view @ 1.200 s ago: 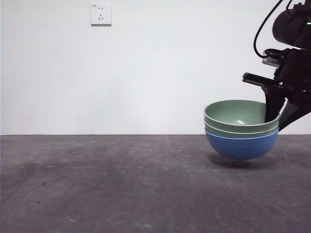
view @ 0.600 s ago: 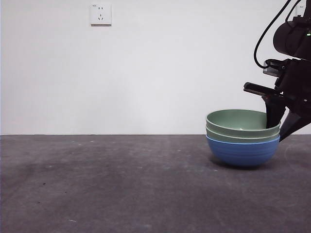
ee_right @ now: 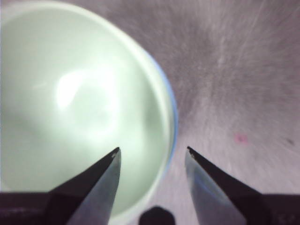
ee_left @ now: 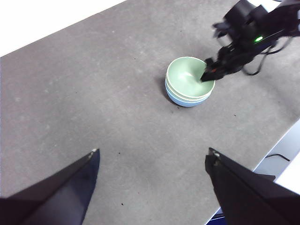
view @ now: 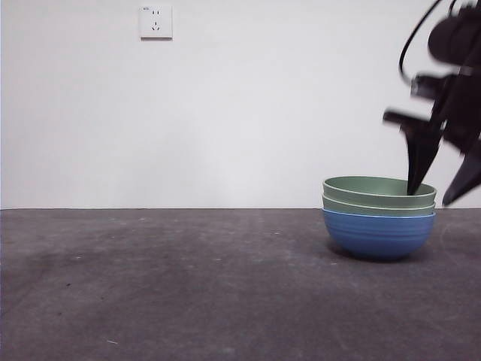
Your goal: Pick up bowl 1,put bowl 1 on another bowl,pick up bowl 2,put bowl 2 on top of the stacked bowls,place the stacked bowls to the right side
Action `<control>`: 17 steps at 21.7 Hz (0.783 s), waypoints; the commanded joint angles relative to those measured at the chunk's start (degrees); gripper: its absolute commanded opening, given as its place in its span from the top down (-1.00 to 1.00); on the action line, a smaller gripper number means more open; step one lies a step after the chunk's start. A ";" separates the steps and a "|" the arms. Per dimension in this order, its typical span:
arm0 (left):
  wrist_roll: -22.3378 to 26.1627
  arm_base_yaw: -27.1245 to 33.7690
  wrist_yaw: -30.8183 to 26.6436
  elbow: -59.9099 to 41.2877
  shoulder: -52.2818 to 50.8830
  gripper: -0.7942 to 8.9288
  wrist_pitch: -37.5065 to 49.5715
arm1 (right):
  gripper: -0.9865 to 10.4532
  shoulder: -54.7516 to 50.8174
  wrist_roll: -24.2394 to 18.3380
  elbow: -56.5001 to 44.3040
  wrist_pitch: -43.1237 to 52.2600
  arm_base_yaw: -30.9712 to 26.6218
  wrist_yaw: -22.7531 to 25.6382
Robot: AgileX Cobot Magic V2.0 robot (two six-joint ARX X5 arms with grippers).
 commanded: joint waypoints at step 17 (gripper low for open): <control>3.28 -0.20 -0.09 0.00 2.56 0.06 -1.84 | 0.45 -33.79 -4.09 -0.44 -33.07 7.15 -7.54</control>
